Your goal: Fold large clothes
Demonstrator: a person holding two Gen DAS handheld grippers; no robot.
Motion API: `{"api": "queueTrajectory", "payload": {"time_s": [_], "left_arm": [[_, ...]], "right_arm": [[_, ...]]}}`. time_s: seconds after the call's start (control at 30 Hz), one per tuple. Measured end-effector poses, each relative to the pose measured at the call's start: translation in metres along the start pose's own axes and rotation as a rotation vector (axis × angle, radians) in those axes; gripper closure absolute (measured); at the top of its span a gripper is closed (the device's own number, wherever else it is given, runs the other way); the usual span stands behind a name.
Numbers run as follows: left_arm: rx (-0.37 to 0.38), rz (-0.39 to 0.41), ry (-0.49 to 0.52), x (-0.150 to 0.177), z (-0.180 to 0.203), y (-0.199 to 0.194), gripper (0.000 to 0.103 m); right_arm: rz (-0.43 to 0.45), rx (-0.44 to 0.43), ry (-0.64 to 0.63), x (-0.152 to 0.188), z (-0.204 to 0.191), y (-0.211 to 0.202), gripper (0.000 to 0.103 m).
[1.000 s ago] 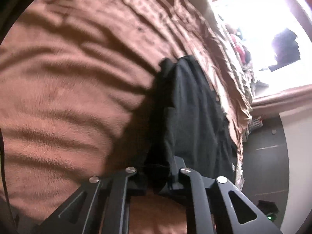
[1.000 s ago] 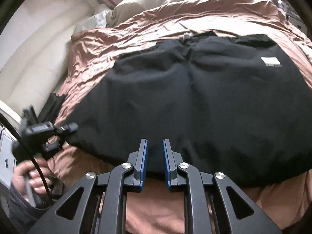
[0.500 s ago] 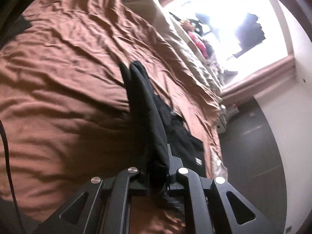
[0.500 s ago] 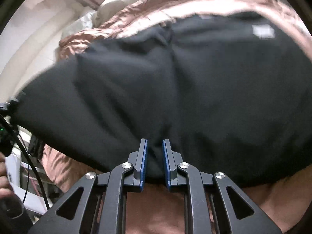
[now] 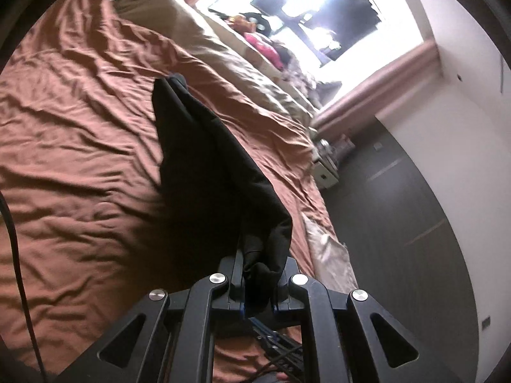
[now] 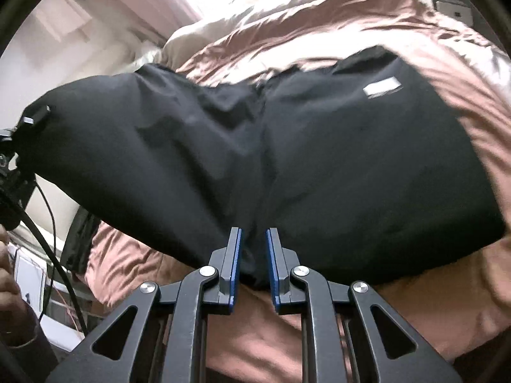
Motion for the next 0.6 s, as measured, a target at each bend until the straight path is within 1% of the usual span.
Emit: {"api": "queueTrajectory", "payload": {"time_s": [0.07,0.13,0.17,0.27,0.3,0.4,0.47,0.6], "left_arm": [[0.020,-0.017,0.023,0.004,0.015,0.010,0.093],[0.036,-0.036,0.050,0.007,0.032,0.024,0.093],[0.043,-0.045,0.060,0.008,0.038,0.030,0.093],[0.065,-0.082,0.088,0.016,0.059,0.054,0.093],[0.071,-0.093,0.097,0.019,0.066,0.061,0.093],[0.098,-0.146,0.127,0.036,0.087,0.089,0.093],[0.107,-0.178,0.141,0.047,0.097,0.106,0.093],[0.109,-0.259,0.162,0.074,0.110,0.148,0.093]], "right_arm": [[0.030,0.005,0.015,-0.004,0.011,-0.019,0.076],[0.070,-0.001,0.032,-0.007,0.022,-0.041,0.024],[0.101,-0.008,0.044,-0.010,0.029,-0.054,0.019],[0.165,0.035,0.057,-0.007,0.045,-0.082,0.019],[0.185,0.052,0.059,-0.004,0.056,-0.094,0.019],[0.219,0.061,0.083,0.000,0.074,-0.115,0.019],[0.251,0.088,0.095,0.005,0.088,-0.132,0.019],[0.276,0.117,0.106,0.017,0.103,-0.146,0.019]]}}
Point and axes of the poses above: each gripper's, at about its wrist camera, not at the fingertips, and y roughly the way its jaws point, z to its right, x to its underside, the point moved 6 cm from there along y, roughly the way its jaws point, and after that the axes turned 2 degrees about -x, right-handed, at the moved point
